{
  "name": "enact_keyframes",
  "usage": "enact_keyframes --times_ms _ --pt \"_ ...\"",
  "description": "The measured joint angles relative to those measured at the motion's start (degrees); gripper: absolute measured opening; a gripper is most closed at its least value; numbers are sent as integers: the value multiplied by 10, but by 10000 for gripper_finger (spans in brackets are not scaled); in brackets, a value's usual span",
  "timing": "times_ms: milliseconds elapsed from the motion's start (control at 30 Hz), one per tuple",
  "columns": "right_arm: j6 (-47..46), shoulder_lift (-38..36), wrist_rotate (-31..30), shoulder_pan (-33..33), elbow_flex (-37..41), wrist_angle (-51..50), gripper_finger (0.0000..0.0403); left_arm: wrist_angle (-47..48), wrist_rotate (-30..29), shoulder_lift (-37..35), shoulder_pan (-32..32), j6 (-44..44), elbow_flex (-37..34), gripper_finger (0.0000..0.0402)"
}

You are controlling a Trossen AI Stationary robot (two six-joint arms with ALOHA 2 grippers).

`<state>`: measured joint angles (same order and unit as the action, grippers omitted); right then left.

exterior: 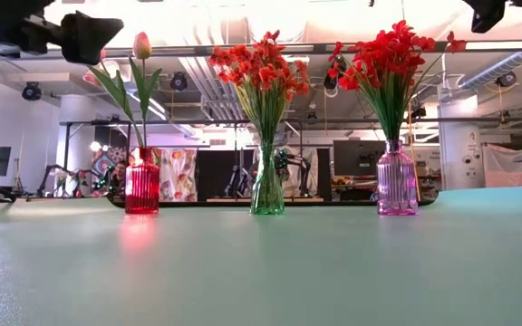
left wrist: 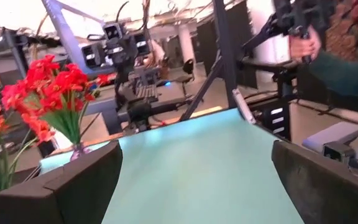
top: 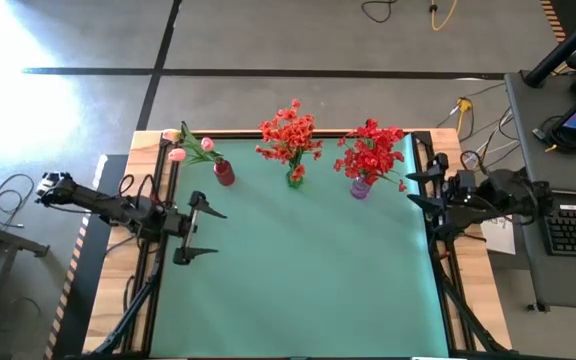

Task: Sort flowers into vase by color
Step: Return to Home Position

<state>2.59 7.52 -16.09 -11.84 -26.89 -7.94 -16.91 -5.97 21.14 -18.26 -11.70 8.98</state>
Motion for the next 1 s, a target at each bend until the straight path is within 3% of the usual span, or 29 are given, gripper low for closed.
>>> enact_keyframes --times_ms 233,600,833,1000 --pt "-19 -74 28 0 56 45 237 -2 28 -56 30 0 -30 396" --pt "-33 -63 45 1 169 198 237 6 112 -161 80 9 -84 396" --pt "-31 -63 46 1 258 288 237 60 115 -201 83 19 -84 396" --pt "-12 -58 64 1 262 303 237 64 113 -207 83 19 -80 396"
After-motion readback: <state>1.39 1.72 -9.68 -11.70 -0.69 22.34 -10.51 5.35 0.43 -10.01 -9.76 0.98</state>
